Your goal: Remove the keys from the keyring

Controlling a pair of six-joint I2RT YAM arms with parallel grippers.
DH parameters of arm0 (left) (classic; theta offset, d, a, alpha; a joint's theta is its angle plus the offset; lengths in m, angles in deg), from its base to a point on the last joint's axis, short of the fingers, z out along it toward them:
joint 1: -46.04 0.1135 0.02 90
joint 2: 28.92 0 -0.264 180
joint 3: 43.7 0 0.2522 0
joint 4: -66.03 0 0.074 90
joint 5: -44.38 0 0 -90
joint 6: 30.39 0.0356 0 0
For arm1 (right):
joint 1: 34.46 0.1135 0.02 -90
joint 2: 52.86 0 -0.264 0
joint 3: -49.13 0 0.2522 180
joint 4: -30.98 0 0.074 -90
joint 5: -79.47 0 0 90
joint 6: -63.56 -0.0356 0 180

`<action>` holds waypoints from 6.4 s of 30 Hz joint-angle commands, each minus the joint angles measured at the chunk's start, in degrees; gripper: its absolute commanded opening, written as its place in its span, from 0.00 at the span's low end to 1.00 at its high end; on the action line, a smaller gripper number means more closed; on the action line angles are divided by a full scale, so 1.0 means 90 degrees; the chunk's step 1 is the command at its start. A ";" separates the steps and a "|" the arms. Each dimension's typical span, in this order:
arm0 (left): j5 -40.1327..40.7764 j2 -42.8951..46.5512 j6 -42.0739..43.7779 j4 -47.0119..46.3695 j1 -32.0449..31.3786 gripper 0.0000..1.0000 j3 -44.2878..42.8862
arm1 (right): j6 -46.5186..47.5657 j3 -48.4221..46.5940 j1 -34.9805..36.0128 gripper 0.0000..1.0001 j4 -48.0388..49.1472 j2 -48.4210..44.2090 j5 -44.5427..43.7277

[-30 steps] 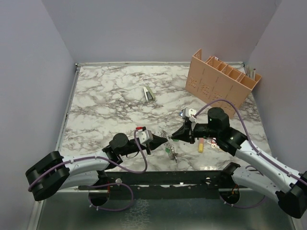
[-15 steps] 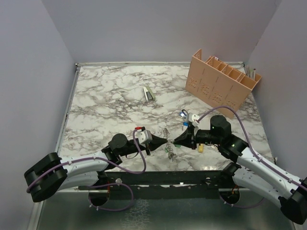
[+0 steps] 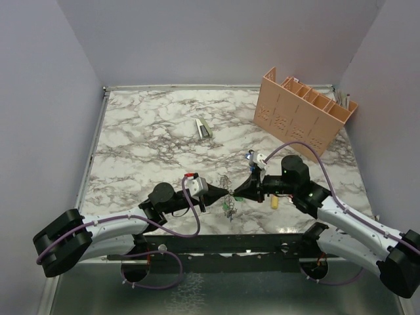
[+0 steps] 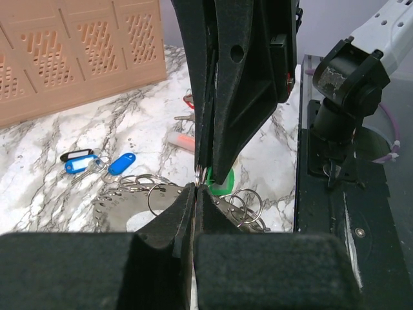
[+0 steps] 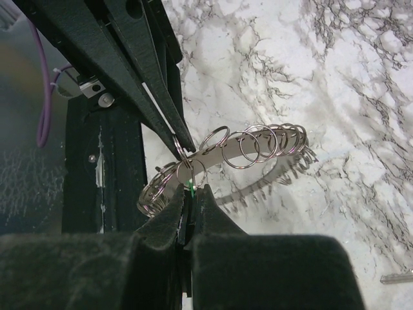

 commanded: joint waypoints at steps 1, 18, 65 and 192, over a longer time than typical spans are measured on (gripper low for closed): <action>-0.0110 -0.0009 -0.0070 -0.0292 0.0008 0.00 -0.0004 | -0.0098 0.0087 0.0002 0.01 0.0418 0.0152 0.0215; 0.0115 -0.0035 0.0030 -0.0255 0.0008 0.06 0.0036 | 0.0604 -0.0717 0.0002 0.01 -0.1297 -0.0222 -0.0313; 0.1585 -0.0063 -0.0067 0.0840 0.0008 0.30 -0.0348 | 0.0020 -0.2583 0.1152 0.01 -0.2601 0.1047 -0.1471; -0.0436 -0.0259 0.0163 -0.0196 -0.0012 0.27 -0.0044 | 0.5916 -0.3381 0.1154 0.01 -0.4722 0.1333 -0.0946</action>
